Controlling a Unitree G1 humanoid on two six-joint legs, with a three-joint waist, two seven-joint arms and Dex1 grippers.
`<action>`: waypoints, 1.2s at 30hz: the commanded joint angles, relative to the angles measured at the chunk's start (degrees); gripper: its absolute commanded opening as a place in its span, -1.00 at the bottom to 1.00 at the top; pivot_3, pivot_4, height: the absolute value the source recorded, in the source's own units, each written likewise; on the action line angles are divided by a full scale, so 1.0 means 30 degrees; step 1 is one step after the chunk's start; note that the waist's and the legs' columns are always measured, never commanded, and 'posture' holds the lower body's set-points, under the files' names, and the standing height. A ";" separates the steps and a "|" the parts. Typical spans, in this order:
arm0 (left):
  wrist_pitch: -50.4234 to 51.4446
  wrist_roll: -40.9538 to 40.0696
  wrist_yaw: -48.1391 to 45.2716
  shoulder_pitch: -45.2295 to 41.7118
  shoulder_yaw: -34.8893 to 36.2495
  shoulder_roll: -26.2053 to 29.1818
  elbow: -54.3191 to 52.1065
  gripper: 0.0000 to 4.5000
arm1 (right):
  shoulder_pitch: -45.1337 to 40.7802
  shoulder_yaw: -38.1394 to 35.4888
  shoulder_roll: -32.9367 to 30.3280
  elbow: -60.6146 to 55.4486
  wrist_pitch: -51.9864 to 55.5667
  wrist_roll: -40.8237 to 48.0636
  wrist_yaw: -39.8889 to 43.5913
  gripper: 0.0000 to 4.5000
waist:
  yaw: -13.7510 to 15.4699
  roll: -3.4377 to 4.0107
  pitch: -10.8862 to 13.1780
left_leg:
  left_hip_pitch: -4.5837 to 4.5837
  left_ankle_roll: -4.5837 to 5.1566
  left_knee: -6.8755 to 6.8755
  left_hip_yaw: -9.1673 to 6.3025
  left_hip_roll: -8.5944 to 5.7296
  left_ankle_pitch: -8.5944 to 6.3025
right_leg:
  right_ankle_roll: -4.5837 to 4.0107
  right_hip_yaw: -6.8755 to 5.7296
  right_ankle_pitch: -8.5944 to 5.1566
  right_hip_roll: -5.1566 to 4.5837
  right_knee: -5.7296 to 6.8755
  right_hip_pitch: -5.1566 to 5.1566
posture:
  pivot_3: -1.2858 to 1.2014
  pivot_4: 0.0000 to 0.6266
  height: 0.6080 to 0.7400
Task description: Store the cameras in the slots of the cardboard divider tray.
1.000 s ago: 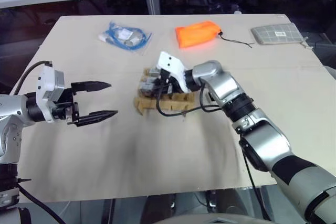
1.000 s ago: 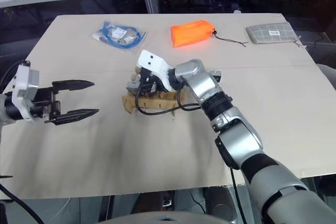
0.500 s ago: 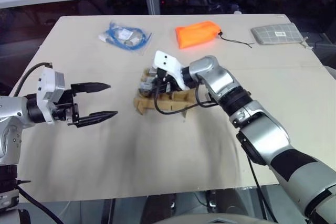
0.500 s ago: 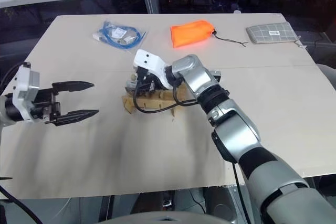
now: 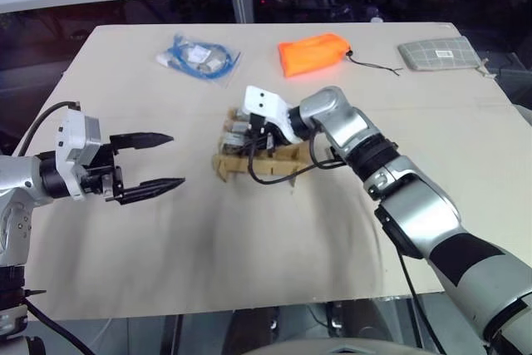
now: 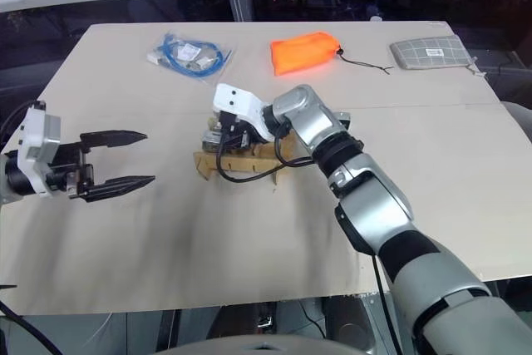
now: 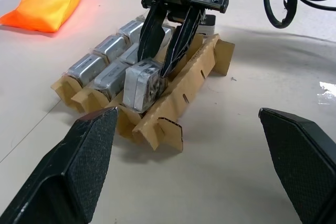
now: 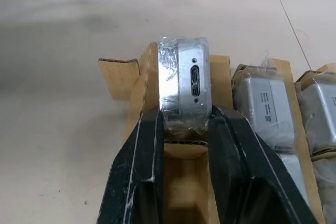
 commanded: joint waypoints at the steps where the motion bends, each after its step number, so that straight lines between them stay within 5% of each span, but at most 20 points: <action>1: -0.0233 -0.0201 0.0036 -0.0225 0.0591 0.0176 -0.0274 1.00 | -0.0747 0.0081 -0.0288 -0.0352 0.0234 -0.0381 0.0275 -0.69 | 0.0000 0.0001 0.0001 | 0.0000 0.0000 0.0000 0.0000 0.0000 0.0000 | 0.0000 0.0000 0.0000 0.0000 0.0000 0.0000 | 0.03 -0.52 1.00; 29: -0.0614 -0.0008 0.0033 -0.0671 0.0182 -0.0026 0.0140 1.00 | -0.1593 0.0487 0.0118 -0.0618 0.1941 -0.1244 0.0225 -0.69 | 0.0008 0.0001 0.0013 | -0.0008 -0.0001 -0.0001 0.0003 -0.0009 0.0000 | 0.0000 -0.0003 0.0000 0.0000 -0.0004 -0.0006 | 0.03 -0.52 1.00; 36: -0.0601 -0.0072 0.0133 -0.0538 0.0210 -0.0160 -0.0002 1.00 | -0.1778 -0.0233 0.0336 -0.0078 0.1755 -0.0827 -0.0499 0.71 | 0.0009 -0.0002 0.0029 | -0.0014 -0.0001 -0.0003 0.0000 -0.0006 -0.0001 | 0.0000 -0.0004 0.0000 -0.0001 -0.0007 -0.0009 | 0.03 -0.52 1.00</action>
